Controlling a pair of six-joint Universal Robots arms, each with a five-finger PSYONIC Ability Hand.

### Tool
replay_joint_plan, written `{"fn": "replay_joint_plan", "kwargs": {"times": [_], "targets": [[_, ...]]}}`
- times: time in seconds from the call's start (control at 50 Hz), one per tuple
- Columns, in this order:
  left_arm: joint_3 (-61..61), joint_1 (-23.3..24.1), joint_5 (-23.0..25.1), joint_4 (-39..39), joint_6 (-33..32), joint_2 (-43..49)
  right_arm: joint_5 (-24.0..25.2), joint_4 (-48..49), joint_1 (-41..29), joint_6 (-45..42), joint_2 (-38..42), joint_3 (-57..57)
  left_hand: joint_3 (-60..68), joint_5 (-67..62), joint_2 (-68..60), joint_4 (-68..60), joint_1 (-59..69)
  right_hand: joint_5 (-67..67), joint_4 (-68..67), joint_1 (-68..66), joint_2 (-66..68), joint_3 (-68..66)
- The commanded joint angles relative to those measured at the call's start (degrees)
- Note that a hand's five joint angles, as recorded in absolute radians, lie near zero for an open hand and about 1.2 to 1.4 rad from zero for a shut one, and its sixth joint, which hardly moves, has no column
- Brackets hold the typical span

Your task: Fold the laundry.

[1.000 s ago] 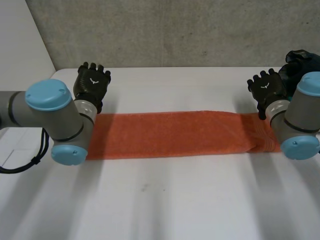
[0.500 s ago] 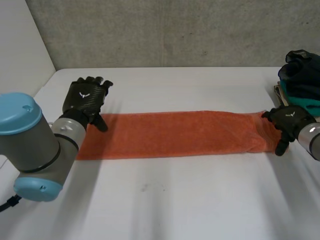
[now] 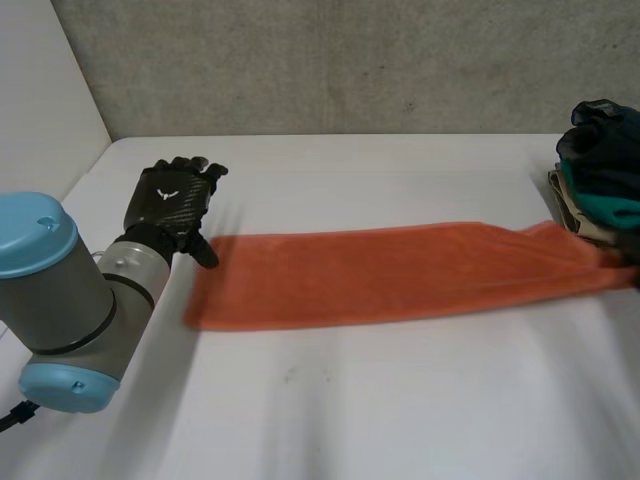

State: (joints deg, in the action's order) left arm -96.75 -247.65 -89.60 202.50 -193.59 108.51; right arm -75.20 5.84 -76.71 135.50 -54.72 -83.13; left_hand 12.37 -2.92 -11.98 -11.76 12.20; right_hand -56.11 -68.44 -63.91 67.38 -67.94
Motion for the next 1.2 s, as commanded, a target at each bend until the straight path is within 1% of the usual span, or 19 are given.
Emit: {"fn": "replay_joint_plan", "kwargs": {"times": [0.02, 0.08, 0.14, 0.24, 0.32, 0.34, 0.4, 0.48, 0.6, 0.62, 0.64, 0.72, 0.78, 0.84, 0.92, 1.02, 1.08, 1.18, 1.2], "targets": [[-1.7, -0.4, 0.0, 0.0, 0.1, -2.1, -1.3, 0.0, 8.9, -13.7, -1.9, 0.9, -2.4, 2.9, 2.0, 1.8, -2.2, -13.9, -11.6, -16.1, 12.6, -12.1], [-2.6, -0.5, 0.0, 0.0, 0.1, -2.9, -1.7, 0.1, 8.5, -15.3, -2.6, 0.6, -2.4, 2.9, 2.0, 1.8, -2.2, -13.9, -11.6, -16.1, 12.6, -12.1], [-3.2, -0.5, 0.0, 0.0, 0.1, -3.9, -1.4, 0.3, 3.4, -12.6, -5.9, 0.8, -2.4, 2.9, 2.0, 1.8, -2.2, -13.9, -11.6, -16.1, 12.6, -12.1], [-3.3, -0.8, -0.2, 0.0, 0.1, -5.9, 0.7, 4.5, -10.7, -3.5, -11.8, 0.1, -2.4, 2.9, 2.0, 1.8, -2.2, -13.9, -11.6, -16.1, 12.6, -12.1], [-3.3, -1.2, -0.3, 0.0, 0.1, -7.5, 4.2, 8.7, -22.8, -2.1, -13.3, -0.4, -2.4, 2.9, 2.0, 1.8, -2.2, -13.9, -11.6, -16.1, 12.6, -12.1], [-3.3, -1.2, -0.4, 0.0, 0.1, -7.7, 6.0, 10.7, -28.3, -2.1, -12.9, -0.4, -2.4, 2.9, 2.0, 1.8, -2.2, -13.9, -11.6, -16.1, 12.6, -12.1], [-3.3, -1.1, -0.4, 0.0, 0.1, -8.3, 8.5, 13.4, -35.1, -2.2, -11.9, -0.3, -2.4, 2.9, 2.0, 1.8, -2.2, -13.9, -11.6, -16.1, 12.6, -12.1], [-3.2, -0.6, -0.4, 0.0, 0.1, -8.6, 11.6, 18.1, -46.3, -2.5, -4.4, 0.9, -2.4, 2.9, 2.0, 1.8, -2.2, -13.9, -11.6, -16.1, 12.6, -12.1], [-2.5, 0.2, -0.3, 0.0, 0.1, -7.8, 11.2, 20.1, -53.5, -4.5, 5.2, 2.7, -2.4, 2.9, 2.0, 1.8, -2.2, -13.4, -11.1, -15.7, 12.2, -11.6], [-2.4, 0.2, -0.3, 0.0, 0.1, -7.6, 11.0, 19.9, -54.0, -4.9, 6.2, 2.9, -2.4, 2.9, 2.0, 1.8, -2.2, -1.8, 0.5, -4.0, 0.5, 0.0], [-2.3, 0.2, -0.3, 0.0, 0.1, -7.6, 10.4, 19.9, -54.9, -5.5, 7.2, 2.8, -2.4, 2.9, 2.0, 1.8, -2.2, 26.0, 28.3, 23.8, -27.2, 27.8], [-1.8, 1.1, -0.3, 0.0, 0.0, -6.6, 6.1, 19.7, -54.2, -4.3, 5.2, 0.6, -2.4, 2.9, 2.0, 1.8, -2.2, 56.1, 58.4, 53.9, -57.4, 57.9], [-1.3, 2.1, -0.2, 0.0, 0.0, -5.6, 2.1, 18.6, -53.0, -0.7, 1.2, -1.1, -2.4, 2.9, 2.0, 1.8, -2.2, 56.1, 58.4, 53.9, -57.4, 57.9], [-0.5, 2.7, -0.2, 0.1, 0.0, -5.2, -1.4, 14.0, -46.0, 6.5, -6.2, -4.0, -2.4, 2.9, 2.0, 1.8, -2.2, 56.1, 58.4, 53.9, -57.4, 57.9], [0.9, 4.2, -0.2, 0.0, -0.3, -3.7, 0.1, 5.3, -37.1, 12.9, -10.7, -7.6, -2.4, 2.9, 2.0, 1.8, -2.2, 56.1, 58.4, 53.9, -57.4, 57.9], [1.7, 6.4, -0.2, 0.1, -0.2, -2.2, 1.6, 1.6, -32.1, 11.9, -10.2, -11.3, -2.4, 2.9, 2.0, 1.8, -2.2, 56.1, 58.4, 53.9, -57.4, 57.9], [1.6, 6.9, -0.2, 0.0, -0.2, -1.8, 1.4, 1.2, -29.4, 7.3, -8.2, -13.0, -2.4, 2.9, 2.0, 1.8, -2.2, 45.8, 48.1, 43.6, -47.1, 47.6], [1.2, 7.1, -0.3, 0.0, -0.2, -1.5, -1.6, 1.4, -28.4, -2.7, -5.5, -11.4, -2.4, 2.9, 2.0, 1.8, -2.2, -13.8, -11.5, -16.0, 12.5, -11.9], [1.2, 7.1, -0.4, 0.0, -0.2, -1.6, -2.6, 2.2, -28.6, -2.8, -5.5, -10.7, -2.4, 2.9, 2.0, 1.8, -2.2, -13.9, -11.6, -16.1, 12.6, -12.1]]}}
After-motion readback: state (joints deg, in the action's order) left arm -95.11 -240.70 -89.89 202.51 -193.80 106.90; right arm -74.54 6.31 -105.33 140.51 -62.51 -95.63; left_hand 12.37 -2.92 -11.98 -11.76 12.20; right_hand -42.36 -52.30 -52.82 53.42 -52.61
